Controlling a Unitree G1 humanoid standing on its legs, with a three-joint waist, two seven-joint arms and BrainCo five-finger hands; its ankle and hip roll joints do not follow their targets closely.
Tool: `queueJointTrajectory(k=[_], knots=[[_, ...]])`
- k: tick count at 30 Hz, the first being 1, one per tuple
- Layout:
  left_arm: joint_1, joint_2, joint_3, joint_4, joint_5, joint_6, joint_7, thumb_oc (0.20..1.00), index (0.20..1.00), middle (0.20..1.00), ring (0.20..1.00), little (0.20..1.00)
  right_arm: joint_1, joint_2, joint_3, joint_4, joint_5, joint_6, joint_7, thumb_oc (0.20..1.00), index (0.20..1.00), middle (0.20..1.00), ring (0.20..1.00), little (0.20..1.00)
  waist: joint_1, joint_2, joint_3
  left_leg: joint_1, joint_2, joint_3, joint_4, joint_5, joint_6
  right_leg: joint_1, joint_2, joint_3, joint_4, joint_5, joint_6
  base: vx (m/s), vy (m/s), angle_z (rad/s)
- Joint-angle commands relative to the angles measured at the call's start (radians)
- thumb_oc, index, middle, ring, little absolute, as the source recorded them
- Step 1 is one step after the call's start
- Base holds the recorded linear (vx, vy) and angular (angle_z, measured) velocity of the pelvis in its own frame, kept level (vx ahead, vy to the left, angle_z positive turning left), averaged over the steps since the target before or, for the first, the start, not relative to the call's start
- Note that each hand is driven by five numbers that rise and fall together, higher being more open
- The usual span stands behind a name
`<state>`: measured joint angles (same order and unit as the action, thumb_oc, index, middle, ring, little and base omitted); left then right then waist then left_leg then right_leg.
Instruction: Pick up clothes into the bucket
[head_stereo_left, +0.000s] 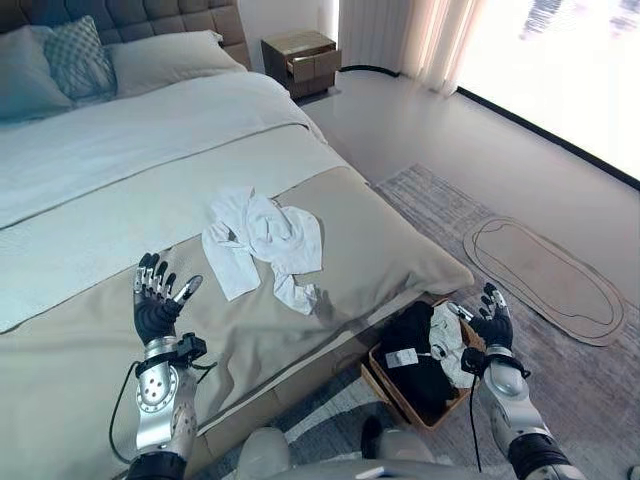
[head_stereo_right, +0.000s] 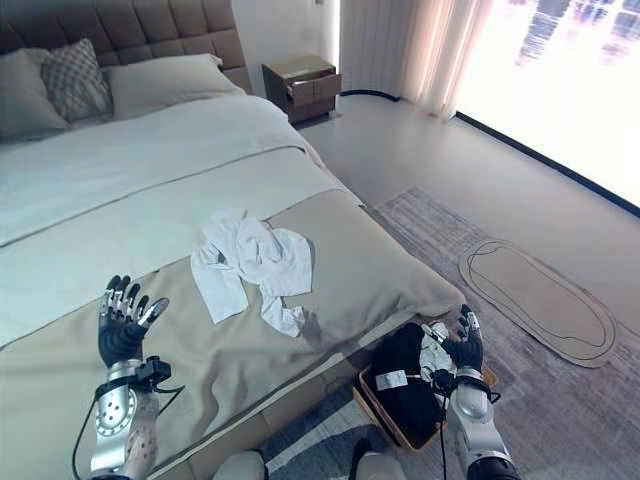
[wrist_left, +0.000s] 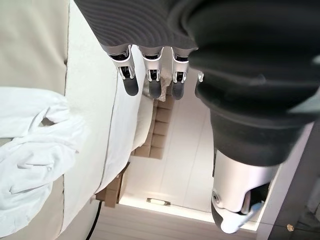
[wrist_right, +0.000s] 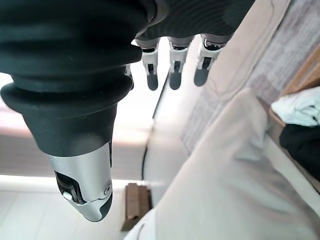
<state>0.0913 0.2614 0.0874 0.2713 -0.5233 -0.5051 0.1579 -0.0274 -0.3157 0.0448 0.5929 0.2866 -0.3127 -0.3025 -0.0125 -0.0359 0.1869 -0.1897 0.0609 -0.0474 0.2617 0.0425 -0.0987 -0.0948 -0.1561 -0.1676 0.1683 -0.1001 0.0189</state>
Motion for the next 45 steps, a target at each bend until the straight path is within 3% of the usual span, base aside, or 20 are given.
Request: queueJointTrajectory(k=[1, 7, 8, 9, 11, 12, 13, 14, 16, 17, 18, 19, 20, 22, 25, 30, 36, 45], knots=[[0.015, 0.049, 0.038, -0.049, 0.048, -0.041, 0.004, 1.0, 1.0, 1.0, 1.0, 1.0, -0.033, -0.017, -0.006, -0.069, -0.014, -0.054, -0.002, 1.0, 1.0, 1.0, 1.0, 1.0, 0.015, 0.022, -0.008, -0.088, 0.014, 0.026, -0.146, 0.144, 0.016, 0.115, 0.072, 0.036, -0.056, 0.051, 0.076, 0.14, 0.11, -0.11], [0.012, 0.058, 0.037, -0.053, 0.075, -0.054, 0.02, 1.0, 1.0, 1.0, 1.0, 1.0, -0.047, -0.009, -0.013, -0.071, -0.02, -0.046, -0.013, 1.0, 1.0, 1.0, 1.0, 1.0, 0.003, 0.036, -0.041, -0.003, -0.008, 0.065, -0.197, 0.106, 0.038, 0.154, 0.027, 0.043, -0.066, 0.032, 0.107, 0.18, 0.169, -0.28], [0.014, 0.067, 0.042, -0.068, 0.089, -0.055, 0.033, 1.0, 1.0, 1.0, 1.0, 1.0, -0.06, -0.01, -0.009, -0.068, -0.035, -0.034, -0.018, 1.0, 1.0, 1.0, 1.0, 1.0, 0.014, 0.033, -0.056, 0.035, -0.037, 0.086, -0.192, 0.062, 0.072, 0.15, -0.016, 0.061, -0.011, 0.027, 0.13, 0.2, 0.207, -0.11], [0.014, 0.067, 0.042, -0.069, 0.09, -0.054, 0.034, 1.0, 1.0, 1.0, 1.0, 1.0, -0.06, -0.009, -0.009, -0.068, -0.035, -0.034, -0.018, 1.0, 1.0, 1.0, 1.0, 1.0, 0.016, 0.032, -0.056, 0.035, -0.039, 0.089, -0.192, 0.061, 0.073, 0.148, -0.018, 0.063, -0.006, 0.025, 0.131, 0.25, 0.282, -0.2], [0.007, 0.075, 0.052, -0.075, 0.099, -0.05, 0.046, 1.0, 1.0, 1.0, 1.0, 1.0, -0.073, -0.003, -0.009, -0.08, -0.037, -0.03, -0.019, 1.0, 1.0, 1.0, 1.0, 1.0, 0.023, 0.025, -0.05, 0.055, -0.072, 0.105, -0.181, 0.028, 0.112, 0.096, -0.065, 0.077, 0.154, 0.086, 0.159, 0.1, 0.243, -0.2], [-0.005, 0.097, 0.045, -0.069, 0.121, -0.046, 0.053, 1.0, 1.0, 1.0, 1.0, 1.0, -0.087, 0.001, 0.003, -0.085, -0.036, -0.028, -0.02, 1.0, 1.0, 1.0, 1.0, 1.0, 0.015, 0.027, -0.025, 0.074, -0.097, 0.108, -0.169, 0.012, 0.143, 0.035, -0.082, 0.107, 0.29, 0.185, 0.153, 0.07, 0.238, 0.03], [-0.007, 0.097, 0.046, -0.068, 0.122, -0.046, 0.053, 1.0, 1.0, 1.0, 1.0, 1.0, -0.088, 0.001, 0.003, -0.084, -0.036, -0.029, -0.02, 1.0, 1.0, 1.0, 1.0, 1.0, 0.017, 0.025, -0.024, 0.073, -0.099, 0.11, -0.167, 0.011, 0.144, 0.031, -0.083, 0.11, 0.296, 0.184, 0.155, 0.02, 0.263, 0.11], [-0.027, 0.12, 0.031, -0.056, 0.146, -0.04, 0.068, 1.0, 1.0, 1.0, 1.0, 1.0, -0.109, 0.009, 0.018, -0.09, -0.033, -0.028, -0.023, 1.0, 1.0, 1.0, 1.0, 1.0, 0.009, 0.04, 0.008, 0.085, -0.101, 0.102, -0.159, -0.001, 0.162, -0.036, -0.074, 0.116, 0.391, 0.189, 0.132, -0.01, 0.122, 0.09], [-0.035, 0.126, 0.027, -0.041, 0.155, -0.039, 0.073, 1.0, 1.0, 1.0, 1.0, 1.0, -0.121, 0.009, 0.025, -0.085, -0.034, -0.028, -0.024, 1.0, 1.0, 1.0, 1.0, 1.0, 0.007, 0.04, 0.011, 0.092, -0.107, 0.102, -0.161, -0.01, 0.165, -0.059, -0.087, 0.096, 0.386, 0.172, 0.129, 0.05, 0.102, -0.02], [-0.07, 0.15, 0.007, 0.01, 0.19, -0.036, 0.094, 1.0, 1.0, 1.0, 1.0, 1.0, -0.147, 0.0, 0.039, -0.076, -0.03, -0.026, -0.021, 1.0, 1.0, 1.0, 1.0, 1.0, -0.007, 0.039, 0.021, 0.103, -0.113, 0.091, -0.18, -0.017, 0.154, -0.101, -0.096, 0.073, 0.283, 0.158, 0.128, 0.09, 0.049, -0.07], [-0.074, 0.15, 0.006, 0.014, 0.192, -0.038, 0.096, 1.0, 1.0, 1.0, 1.0, 1.0, -0.148, 0.0, 0.039, -0.075, -0.03, -0.027, -0.021, 1.0, 1.0, 1.0, 1.0, 1.0, -0.008, 0.04, 0.022, 0.104, -0.112, 0.089, -0.18, -0.018, 0.153, -0.098, -0.095, 0.07, 0.279, 0.157, 0.127, 0.06, -0.062, -0.17], [-0.115, 0.174, -0.011, 0.041, 0.238, -0.033, 0.135, 1.0, 1.0, 1.0, 1.0, 1.0, -0.164, -0.01, 0.048, -0.081, -0.025, -0.027, -0.022, 1.0, 1.0, 1.0, 1.0, 1.0, -0.022, 0.026, 0.044, 0.093, -0.118, 0.08, -0.175, -0.03, 0.137, -0.122, -0.12, 0.048, 0.136, 0.183, 0.144, 0.02, -0.076, -0.14], [-0.118, 0.174, -0.012, 0.043, 0.241, -0.034, 0.138, 1.0, 1.0, 1.0, 1.0, 1.0, -0.166, -0.01, 0.047, -0.081, -0.025, -0.027, -0.022, 1.0, 1.0, 1.0, 1.0, 1.0, -0.024, 0.028, 0.046, 0.092, -0.116, 0.078, -0.173, -0.032, 0.136, -0.117, -0.119, 0.044, 0.129, 0.185, 0.144, 0.0, -0.131, -0.07], [-0.192, 0.206, -0.049, 0.102, 0.331, -0.017, 0.202, 1.0, 1.0, 1.0, 1.0, 1.0, -0.174, -0.016, 0.064, -0.095, -0.023, -0.027, -0.024, 1.0, 1.0, 1.0, 1.0, 1.0, -0.044, -0.002, 0.066, 0.045, -0.112, 0.087, -0.119, -0.058, 0.117, -0.1, -0.15, 0.01, -0.031, 0.235, 0.175, 0.04, -0.125, 0.17], [-0.256, 0.225, -0.08, 0.132, 0.383, -0.006, 0.255, 1.0, 1.0, 1.0, 1.0, 1.0, -0.199, -0.027, 0.084, -0.103, -0.02, -0.031, -0.03, 1.0, 1.0, 1.0, 1.0, 1.0, -0.048, -0.009, 0.08, -0.01, -0.094, 0.104, -0.099, -0.057, 0.108, -0.118, -0.139, 0.015, -0.061, 0.244, 0.175, -0.06, -0.049, 0.41], [-0.484, 0.293, -0.166, 0.262, 0.543, 0.065, 0.399, 1.0, 1.0, 1.0, 1.0, 1.0, -0.266, -0.063, 0.117, -0.103, -0.028, -0.046, -0.065, 1.0, 1.0, 1.0, 1.0, 1.0, -0.088, -0.022, 0.163, -0.19, -0.064, 0.11, -0.014, -0.047, 0.091, -0.252, -0.121, 0.033, -0.06, 0.258, 0.165, -0.14, -0.051, -0.2], [-0.669, 0.381, -0.228, 0.321, 0.628, 0.12, 0.47, 1.0, 1.0, 1.0, 1.0, 1.0, -0.313, -0.083, 0.139, -0.105, -0.012, -0.067, -0.092, 1.0, 1.0, 1.0, 1.0, 1.0, -0.113, -0.036, 0.224, -0.354, -0.051, 0.121, 0.038, -0.036, 0.083, -0.401, -0.109, 0.061, -0.05, 0.283, 0.164, -0.1, -0.01, -0.14], [-0.952, 0.534, -0.285, 0.409, 0.67, 0.18, 0.531, 1.0, 1.0, 1.0, 1.0, 1.0, -0.321, -0.118, 0.137, -0.17, -0.016, -0.099, -0.099, 1.0, 1.0, 1.0, 1.0, 1.0, -0.148, -0.025, 0.28, -0.619, -0.045, 0.127, 0.122, -0.045, 0.072, -0.65, -0.116, 0.087, -0.016, 0.315, 0.176, -0.05, 0.026, -0.08]])
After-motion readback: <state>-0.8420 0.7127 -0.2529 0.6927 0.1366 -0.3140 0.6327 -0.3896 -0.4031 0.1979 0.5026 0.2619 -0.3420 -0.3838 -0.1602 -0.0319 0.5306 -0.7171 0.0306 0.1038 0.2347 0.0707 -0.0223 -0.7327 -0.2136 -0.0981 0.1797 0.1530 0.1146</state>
